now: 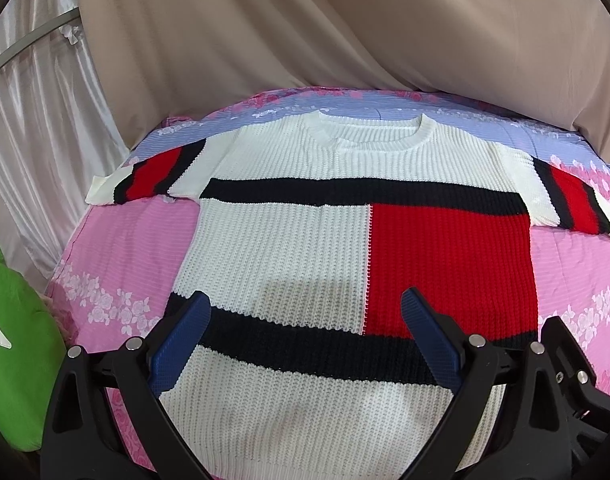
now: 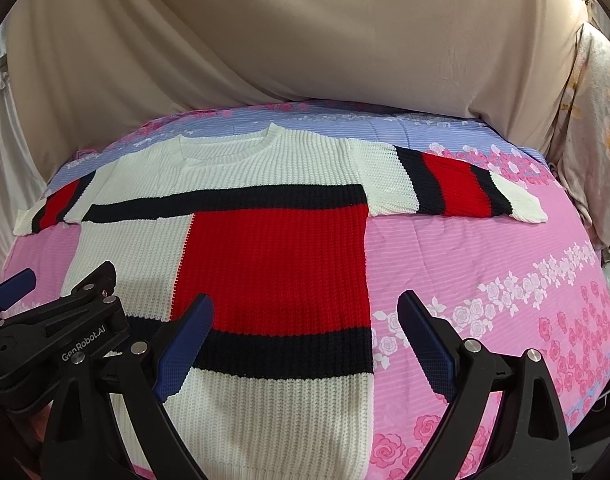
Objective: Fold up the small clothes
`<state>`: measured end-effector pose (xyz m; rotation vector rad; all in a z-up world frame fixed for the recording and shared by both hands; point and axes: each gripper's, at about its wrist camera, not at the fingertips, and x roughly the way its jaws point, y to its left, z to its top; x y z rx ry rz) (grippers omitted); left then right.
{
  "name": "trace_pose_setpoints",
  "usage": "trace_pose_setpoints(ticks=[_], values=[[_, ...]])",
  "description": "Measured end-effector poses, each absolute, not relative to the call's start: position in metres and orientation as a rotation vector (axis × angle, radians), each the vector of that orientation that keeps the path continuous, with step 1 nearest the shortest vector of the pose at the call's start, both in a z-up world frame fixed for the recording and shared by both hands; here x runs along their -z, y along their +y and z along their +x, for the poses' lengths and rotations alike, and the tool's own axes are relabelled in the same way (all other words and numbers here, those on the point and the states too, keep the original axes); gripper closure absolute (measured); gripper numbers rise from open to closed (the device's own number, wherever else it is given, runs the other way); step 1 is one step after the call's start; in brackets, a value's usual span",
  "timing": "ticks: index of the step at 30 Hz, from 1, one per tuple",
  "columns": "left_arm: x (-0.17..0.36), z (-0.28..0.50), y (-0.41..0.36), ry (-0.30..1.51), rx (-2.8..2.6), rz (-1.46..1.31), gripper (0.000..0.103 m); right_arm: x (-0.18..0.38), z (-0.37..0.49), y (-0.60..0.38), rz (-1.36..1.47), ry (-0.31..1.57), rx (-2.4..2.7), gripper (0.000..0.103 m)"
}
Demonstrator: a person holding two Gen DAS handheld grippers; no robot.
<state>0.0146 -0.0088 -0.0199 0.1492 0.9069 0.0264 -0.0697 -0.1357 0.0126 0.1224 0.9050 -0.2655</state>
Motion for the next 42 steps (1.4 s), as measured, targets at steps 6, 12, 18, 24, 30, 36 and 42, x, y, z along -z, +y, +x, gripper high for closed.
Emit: trace_pose_setpoints(ticks=[6,12,18,24,30,36,42], values=[[0.022,0.016,-0.013,0.914,-0.031,0.157,0.009,-0.011,-0.07,-0.137,0.124,0.911,0.267,0.012],[0.026,0.021,-0.014,0.93,-0.038,0.16,0.009,-0.006,-0.067,-0.139,0.129,0.927,0.261,0.012],[0.033,0.026,-0.017,0.956,-0.047,0.17,0.009,0.002,-0.061,-0.144,0.14,0.951,0.25,0.012],[0.042,0.037,-0.023,0.975,-0.066,0.2,0.009,0.013,-0.049,-0.174,0.199,0.967,0.292,0.012],[0.044,0.045,-0.031,0.987,-0.062,0.205,0.009,0.02,-0.038,-0.189,0.242,0.992,0.292,0.012],[0.034,0.054,-0.006,1.026,0.024,-0.004,0.009,0.038,-0.029,-0.317,0.488,0.935,0.418,0.013],[0.004,0.057,0.03,0.934,-0.039,-0.132,0.009,0.088,-0.019,-0.516,0.849,0.92,0.661,0.024]])
